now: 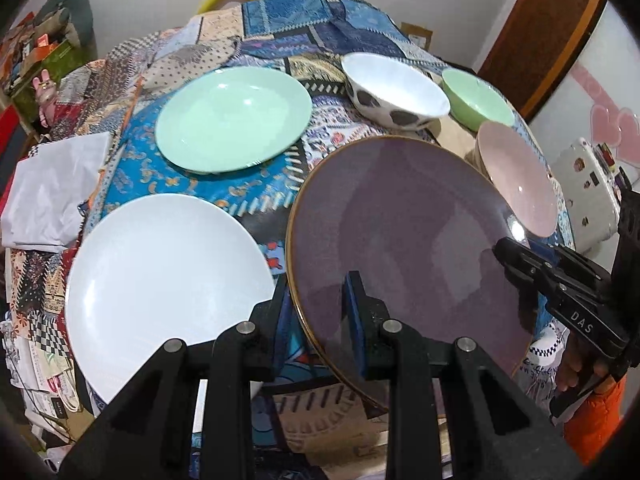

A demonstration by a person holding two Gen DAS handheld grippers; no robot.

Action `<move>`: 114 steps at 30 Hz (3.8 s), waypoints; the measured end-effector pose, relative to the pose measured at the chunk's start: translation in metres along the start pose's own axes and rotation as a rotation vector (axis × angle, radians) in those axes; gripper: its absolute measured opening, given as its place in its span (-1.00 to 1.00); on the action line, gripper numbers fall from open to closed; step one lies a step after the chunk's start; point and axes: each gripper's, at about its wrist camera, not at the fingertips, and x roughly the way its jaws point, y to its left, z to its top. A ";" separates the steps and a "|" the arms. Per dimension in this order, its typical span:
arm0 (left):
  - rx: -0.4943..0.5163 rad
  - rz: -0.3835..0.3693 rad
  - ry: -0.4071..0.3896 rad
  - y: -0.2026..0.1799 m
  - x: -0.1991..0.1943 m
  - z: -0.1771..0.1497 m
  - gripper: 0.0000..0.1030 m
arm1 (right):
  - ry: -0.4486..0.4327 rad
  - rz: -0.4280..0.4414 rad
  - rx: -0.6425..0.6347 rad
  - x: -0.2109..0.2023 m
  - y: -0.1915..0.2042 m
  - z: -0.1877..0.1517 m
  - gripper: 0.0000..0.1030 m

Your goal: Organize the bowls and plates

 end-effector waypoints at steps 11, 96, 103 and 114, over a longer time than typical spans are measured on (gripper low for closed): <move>-0.010 -0.015 0.075 0.000 0.032 0.003 -0.50 | 0.027 -0.026 0.026 0.010 -0.011 -0.009 -0.50; -0.287 0.054 0.018 0.197 -0.007 -0.076 -0.27 | 0.337 0.110 -0.408 0.142 0.169 0.044 -0.61; -0.305 0.021 0.013 0.197 -0.002 -0.075 -0.30 | 0.348 0.123 -0.392 0.148 0.169 0.045 -0.54; -0.345 0.029 0.007 0.196 -0.005 -0.074 -0.31 | 0.309 0.129 -0.343 0.141 0.168 0.044 -0.55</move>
